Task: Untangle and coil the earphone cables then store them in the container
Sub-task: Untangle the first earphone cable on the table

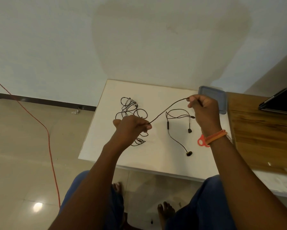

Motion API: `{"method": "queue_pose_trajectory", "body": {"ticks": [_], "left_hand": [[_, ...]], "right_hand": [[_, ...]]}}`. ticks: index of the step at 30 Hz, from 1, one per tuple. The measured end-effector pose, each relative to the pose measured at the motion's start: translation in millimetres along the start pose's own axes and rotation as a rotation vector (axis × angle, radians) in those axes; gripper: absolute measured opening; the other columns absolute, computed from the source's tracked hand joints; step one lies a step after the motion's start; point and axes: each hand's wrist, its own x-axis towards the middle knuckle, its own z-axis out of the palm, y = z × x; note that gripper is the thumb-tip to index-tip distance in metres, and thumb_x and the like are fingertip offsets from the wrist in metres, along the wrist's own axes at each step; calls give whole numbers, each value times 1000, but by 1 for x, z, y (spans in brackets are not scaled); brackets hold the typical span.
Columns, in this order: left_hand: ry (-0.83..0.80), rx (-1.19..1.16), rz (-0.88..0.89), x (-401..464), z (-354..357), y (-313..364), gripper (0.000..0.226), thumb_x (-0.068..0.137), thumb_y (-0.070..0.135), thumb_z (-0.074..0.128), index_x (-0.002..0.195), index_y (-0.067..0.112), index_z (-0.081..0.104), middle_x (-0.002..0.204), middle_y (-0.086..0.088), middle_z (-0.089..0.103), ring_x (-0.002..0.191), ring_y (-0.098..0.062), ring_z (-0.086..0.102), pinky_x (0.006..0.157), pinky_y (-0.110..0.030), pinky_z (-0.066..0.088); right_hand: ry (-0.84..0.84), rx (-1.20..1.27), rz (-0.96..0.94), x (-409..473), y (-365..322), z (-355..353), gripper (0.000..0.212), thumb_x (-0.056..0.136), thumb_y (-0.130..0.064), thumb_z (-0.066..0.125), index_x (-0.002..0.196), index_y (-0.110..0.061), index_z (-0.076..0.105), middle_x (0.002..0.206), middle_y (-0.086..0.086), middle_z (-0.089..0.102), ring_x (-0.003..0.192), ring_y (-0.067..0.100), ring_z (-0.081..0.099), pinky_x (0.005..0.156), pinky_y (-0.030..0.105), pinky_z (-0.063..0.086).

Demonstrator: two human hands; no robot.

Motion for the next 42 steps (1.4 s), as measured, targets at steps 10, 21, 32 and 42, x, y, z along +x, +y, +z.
{"method": "queue_pose_trajectory", "body": {"ticks": [10, 21, 32, 42], "left_hand": [[165, 73, 187, -1, 7, 16, 17, 94, 32, 60, 93, 28, 76, 83, 6, 72, 84, -7, 61, 75, -22, 18], [57, 197, -41, 5, 0, 3, 21, 91, 21, 55, 79, 25, 72, 77, 11, 70, 85, -9, 59, 69, -34, 12], [150, 185, -141, 8, 6, -3, 23, 94, 22, 55, 81, 21, 73, 66, 7, 57, 82, -16, 53, 72, -34, 16], [63, -10, 126, 8, 17, 3, 21, 96, 28, 55, 88, 24, 74, 75, 4, 69, 78, -9, 61, 76, -35, 27]], "right_hand": [[-645, -259, -348, -32, -15, 35, 34, 91, -16, 64, 125, -24, 65, 121, -1, 68, 117, 3, 55, 104, 22, 38], [-122, -464, -370, -6, 3, 9, 18, 92, -9, 58, 83, -13, 73, 77, 3, 70, 74, 23, 65, 71, 37, 54], [-178, -509, -95, -2, 19, 6, 19, 90, -4, 57, 89, -10, 74, 89, 10, 73, 79, 26, 68, 80, 40, 57], [-669, -336, -381, -37, -14, 42, 21, 90, -31, 65, 109, -25, 74, 86, -3, 75, 80, 6, 66, 77, 20, 48]]}}
